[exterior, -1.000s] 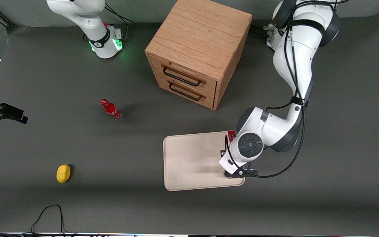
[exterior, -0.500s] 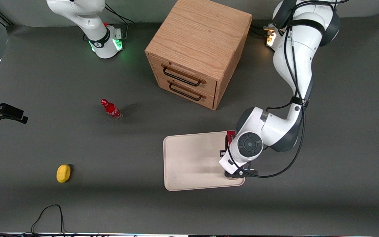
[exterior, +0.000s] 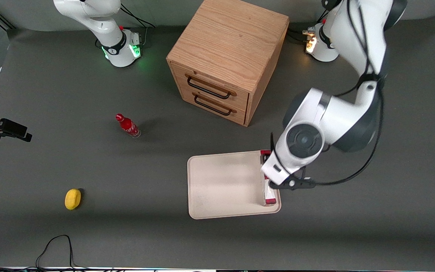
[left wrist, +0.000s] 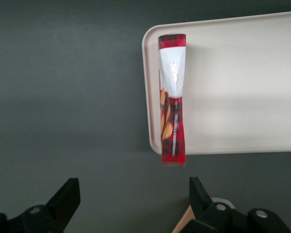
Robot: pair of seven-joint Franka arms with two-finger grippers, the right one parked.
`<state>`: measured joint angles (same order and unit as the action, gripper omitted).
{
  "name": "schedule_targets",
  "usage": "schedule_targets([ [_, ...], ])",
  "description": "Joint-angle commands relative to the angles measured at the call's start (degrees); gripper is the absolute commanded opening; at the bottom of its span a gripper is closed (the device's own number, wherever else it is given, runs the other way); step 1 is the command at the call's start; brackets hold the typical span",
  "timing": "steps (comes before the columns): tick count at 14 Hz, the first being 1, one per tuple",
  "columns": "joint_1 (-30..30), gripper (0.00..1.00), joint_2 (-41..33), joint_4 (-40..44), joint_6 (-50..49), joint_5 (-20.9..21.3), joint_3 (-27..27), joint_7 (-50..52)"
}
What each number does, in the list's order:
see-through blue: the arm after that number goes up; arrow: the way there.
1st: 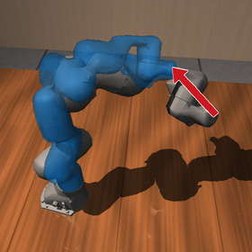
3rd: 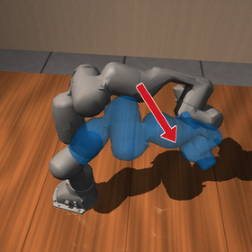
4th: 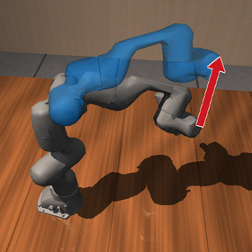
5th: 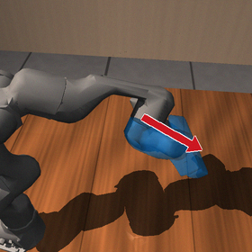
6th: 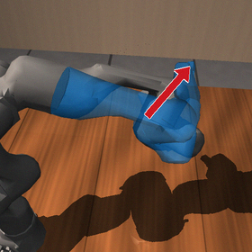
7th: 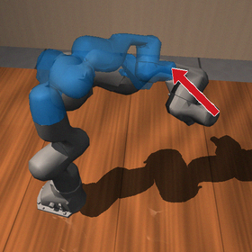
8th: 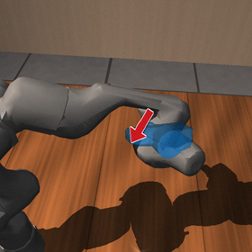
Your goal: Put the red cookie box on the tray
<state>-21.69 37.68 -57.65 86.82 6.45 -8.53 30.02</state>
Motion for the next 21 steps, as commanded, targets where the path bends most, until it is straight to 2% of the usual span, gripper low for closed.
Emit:
schedule_targets([
  [1,0.2,1.0,-7.6,-2.7,-4.2,0.3,0.1,-0.5],
  [4,4.4,1.0,-14.2,-8.5,-5.7,0.1,0.1,-6.5],
  [9,13.6,1.0,-27.1,-30.2,7.4,0.1,0.2,-12.0],
  [14,20.8,1.0,-27.9,-31.7,8.0,0.1,0.3,-21.9],
  [20,22.9,1.0,-29.7,-35.2,11.8,0.1,0.5,-23.9],
  [21,22.6,1.0,-30.8,-36.2,12.5,0.1,2.1,-26.0],
])
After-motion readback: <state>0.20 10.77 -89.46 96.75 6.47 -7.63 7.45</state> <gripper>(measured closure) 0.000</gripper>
